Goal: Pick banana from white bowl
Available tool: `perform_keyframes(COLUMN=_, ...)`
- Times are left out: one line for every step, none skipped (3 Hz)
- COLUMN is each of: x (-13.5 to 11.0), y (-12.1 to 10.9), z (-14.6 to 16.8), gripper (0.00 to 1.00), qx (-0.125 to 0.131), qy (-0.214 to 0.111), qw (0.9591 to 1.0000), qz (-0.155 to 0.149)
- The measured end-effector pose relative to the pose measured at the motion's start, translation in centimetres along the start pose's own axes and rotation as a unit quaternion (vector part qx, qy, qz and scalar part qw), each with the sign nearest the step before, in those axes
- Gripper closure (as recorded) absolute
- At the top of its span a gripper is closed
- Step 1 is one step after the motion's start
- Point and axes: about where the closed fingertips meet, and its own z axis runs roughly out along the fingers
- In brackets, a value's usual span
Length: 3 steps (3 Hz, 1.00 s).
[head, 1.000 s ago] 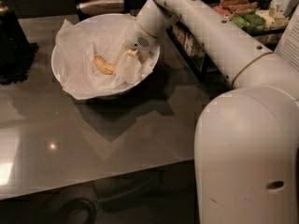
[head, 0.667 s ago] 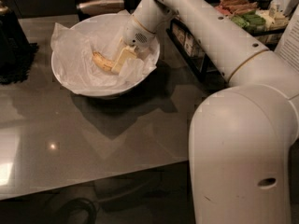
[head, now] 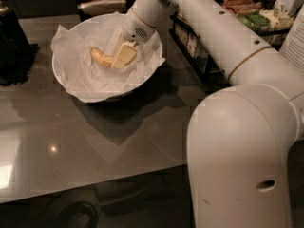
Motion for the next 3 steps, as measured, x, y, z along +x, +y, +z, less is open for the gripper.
perform_keyframes(x=-1.3, y=1.7, z=-2.5, gripper=1.0, qx=0.001, qy=-0.004, qw=0.9999, qz=-0.014)
perform_keyframes(x=-2.7, y=4.6, z=-5.7, gripper=1.0, qx=-0.003, qy=-0.057, qw=0.9978, qz=-0.034)
perform_keyframes(x=-4.2, y=8.7, z=-9.2, gripper=1.0, qx=0.004, qy=-0.156, qw=0.986, qz=-0.06)
